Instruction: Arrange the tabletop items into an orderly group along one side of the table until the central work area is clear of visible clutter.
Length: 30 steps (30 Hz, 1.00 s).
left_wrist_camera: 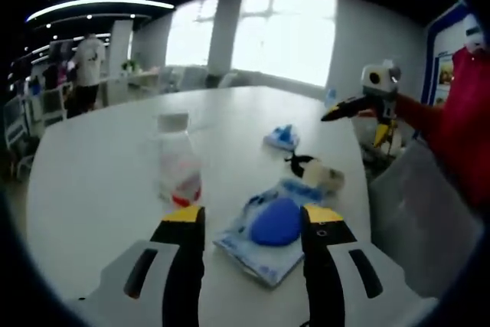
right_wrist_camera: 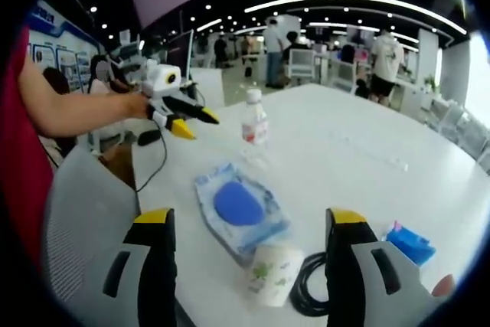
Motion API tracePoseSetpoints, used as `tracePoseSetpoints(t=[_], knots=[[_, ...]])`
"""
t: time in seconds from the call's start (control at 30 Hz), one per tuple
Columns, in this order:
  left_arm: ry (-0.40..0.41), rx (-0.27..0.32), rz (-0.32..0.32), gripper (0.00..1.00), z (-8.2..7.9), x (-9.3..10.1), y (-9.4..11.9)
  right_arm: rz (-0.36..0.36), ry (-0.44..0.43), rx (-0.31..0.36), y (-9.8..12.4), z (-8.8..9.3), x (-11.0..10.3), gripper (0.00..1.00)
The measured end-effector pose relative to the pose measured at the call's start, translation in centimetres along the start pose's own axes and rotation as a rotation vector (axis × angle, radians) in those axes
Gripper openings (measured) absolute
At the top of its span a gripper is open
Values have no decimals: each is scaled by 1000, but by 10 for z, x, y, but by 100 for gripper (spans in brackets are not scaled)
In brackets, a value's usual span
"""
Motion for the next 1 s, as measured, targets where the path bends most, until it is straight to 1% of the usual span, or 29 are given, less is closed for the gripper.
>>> tracePoseSetpoints(t=[0.07,0.2,0.43,0.53,0.6,0.7,0.77,0.87,1.0], knots=[[-3,5,3,47,0,6,-2,1,-8,-8,-1,5,1,79],[6,19,12,47,0,20,-7,9,-13,-44,-3,17,4,78],[19,42,15,47,-1,41,-8,30,-46,-94,-3,33,12,76],[24,48,8,46,-1,46,-8,36,-71,-137,-7,44,15,74],[28,62,5,46,-3,51,-8,39,-88,-168,-12,49,17,73],[33,74,6,46,-4,57,-9,39,-110,-189,-18,52,19,70],[35,80,8,46,-4,62,-9,37,-110,-202,-22,52,18,69],[36,82,10,46,-2,61,-8,43,-114,-227,-26,55,18,68],[41,85,9,47,0,67,-6,52,-138,-260,-29,61,22,67]])
Point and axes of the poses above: the point that each gripper's makers call its tool centre point, and the gripper's own axes: y roughly backward along the fingers, x roughly to its right, z roughly out of its underside, the point moved 7 cm from there along y, roughly backward along the fingers, and after that the axes turned 3 degrees about -y, right-handed, at the moved point
